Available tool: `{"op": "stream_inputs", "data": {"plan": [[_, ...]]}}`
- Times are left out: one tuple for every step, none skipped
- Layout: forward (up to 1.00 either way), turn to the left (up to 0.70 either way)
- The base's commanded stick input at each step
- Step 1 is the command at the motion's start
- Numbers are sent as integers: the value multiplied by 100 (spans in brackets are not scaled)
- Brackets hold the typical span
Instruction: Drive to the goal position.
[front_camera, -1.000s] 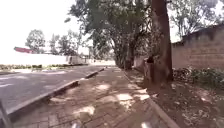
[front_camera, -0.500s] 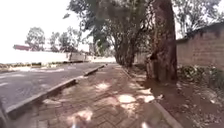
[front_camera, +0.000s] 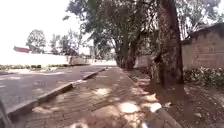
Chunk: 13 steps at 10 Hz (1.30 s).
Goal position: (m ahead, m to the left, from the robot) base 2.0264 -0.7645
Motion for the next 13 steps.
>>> {"op": "stream_inputs", "data": {"plan": [[50, 0], [50, 0], [50, 0], [50, 0], [50, 0], [50, 0], [50, 0], [50, 0], [50, 0], [50, 0], [50, 0], [50, 0], [50, 0]]}}
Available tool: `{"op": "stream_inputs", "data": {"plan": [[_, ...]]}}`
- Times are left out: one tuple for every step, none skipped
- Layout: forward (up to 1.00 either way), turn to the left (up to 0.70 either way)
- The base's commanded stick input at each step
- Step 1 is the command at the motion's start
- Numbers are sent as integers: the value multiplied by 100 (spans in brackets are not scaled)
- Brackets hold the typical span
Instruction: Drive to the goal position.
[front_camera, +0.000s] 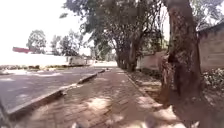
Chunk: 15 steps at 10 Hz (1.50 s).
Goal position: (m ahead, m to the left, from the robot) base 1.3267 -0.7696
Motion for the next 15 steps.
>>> {"op": "stream_inputs", "data": {"plan": [[50, 0], [50, 0], [50, 0], [50, 0], [50, 0], [50, 0], [50, 0], [50, 0], [50, 0], [50, 0], [50, 0], [50, 0], [50, 0], [50, 0], [50, 0]]}}
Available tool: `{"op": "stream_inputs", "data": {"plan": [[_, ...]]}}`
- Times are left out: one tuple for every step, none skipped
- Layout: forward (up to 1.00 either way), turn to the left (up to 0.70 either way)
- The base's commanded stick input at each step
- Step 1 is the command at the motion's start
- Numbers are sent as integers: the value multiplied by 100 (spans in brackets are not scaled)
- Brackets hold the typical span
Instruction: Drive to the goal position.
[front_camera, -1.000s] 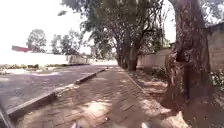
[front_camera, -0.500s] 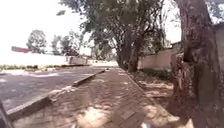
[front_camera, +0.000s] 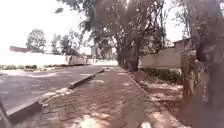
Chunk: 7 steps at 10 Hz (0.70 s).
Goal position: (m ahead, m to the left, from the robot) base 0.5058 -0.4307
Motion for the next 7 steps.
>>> {"op": "stream_inputs", "data": {"plan": [[50, 0], [50, 0], [50, 0], [50, 0], [50, 0], [50, 0], [50, 0]]}}
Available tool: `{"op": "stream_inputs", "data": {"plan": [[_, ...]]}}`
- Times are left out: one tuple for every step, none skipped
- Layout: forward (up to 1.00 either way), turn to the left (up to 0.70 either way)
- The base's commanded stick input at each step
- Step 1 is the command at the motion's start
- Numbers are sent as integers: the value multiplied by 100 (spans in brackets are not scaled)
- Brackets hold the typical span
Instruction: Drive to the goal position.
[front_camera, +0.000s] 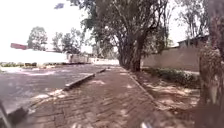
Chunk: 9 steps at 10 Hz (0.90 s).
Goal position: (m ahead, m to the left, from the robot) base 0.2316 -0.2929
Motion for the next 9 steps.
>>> {"op": "stream_inputs", "data": {"plan": [[50, 0], [50, 0], [31, 0], [6, 0], [0, 0], [0, 0], [0, 0], [0, 0], [0, 0]]}}
